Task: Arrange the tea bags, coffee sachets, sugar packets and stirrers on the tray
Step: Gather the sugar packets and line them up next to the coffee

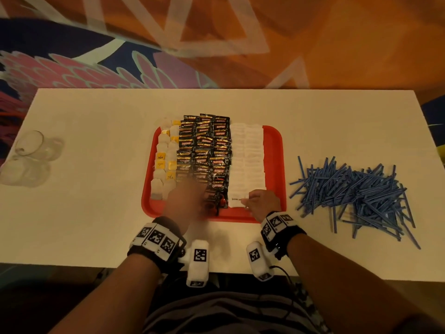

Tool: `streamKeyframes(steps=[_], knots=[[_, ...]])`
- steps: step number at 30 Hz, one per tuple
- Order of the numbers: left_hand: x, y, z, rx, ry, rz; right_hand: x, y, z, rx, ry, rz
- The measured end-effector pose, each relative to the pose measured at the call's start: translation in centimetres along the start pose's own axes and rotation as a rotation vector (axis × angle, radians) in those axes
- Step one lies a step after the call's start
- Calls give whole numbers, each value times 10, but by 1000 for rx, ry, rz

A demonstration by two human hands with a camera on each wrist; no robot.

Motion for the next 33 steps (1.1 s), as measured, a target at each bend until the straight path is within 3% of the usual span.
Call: streamKeyframes(steps=[10, 16, 21, 24, 28, 33], knots=[[-10, -9, -2, -18, 15, -27, 11, 2, -1, -56, 152, 220], [-11, -8, -5, -33, -3, -10, 13, -7, 4, -296, 91, 224], [-8, -3, -5, -52, -62, 80, 20, -1, 3, -298, -8, 260], [-5, 3, -4, -82, -100, 158, 19, -8, 8, -334, 21, 202], [4, 12, 1, -80, -123, 183, 19, -36, 26, -378, 46, -44], [22, 31, 13, -32, -168, 133, 22, -84, 58, -421, -229, -207]])
Point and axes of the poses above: each hand's wrist, its own z-axis away from the middle knuckle, its own x-axis out of the palm, y = z × x, the point moved 3 cm from there along -z, towards the middle knuckle, and after that the axes turned 12 degrees about -z, right-handed, at the moved point
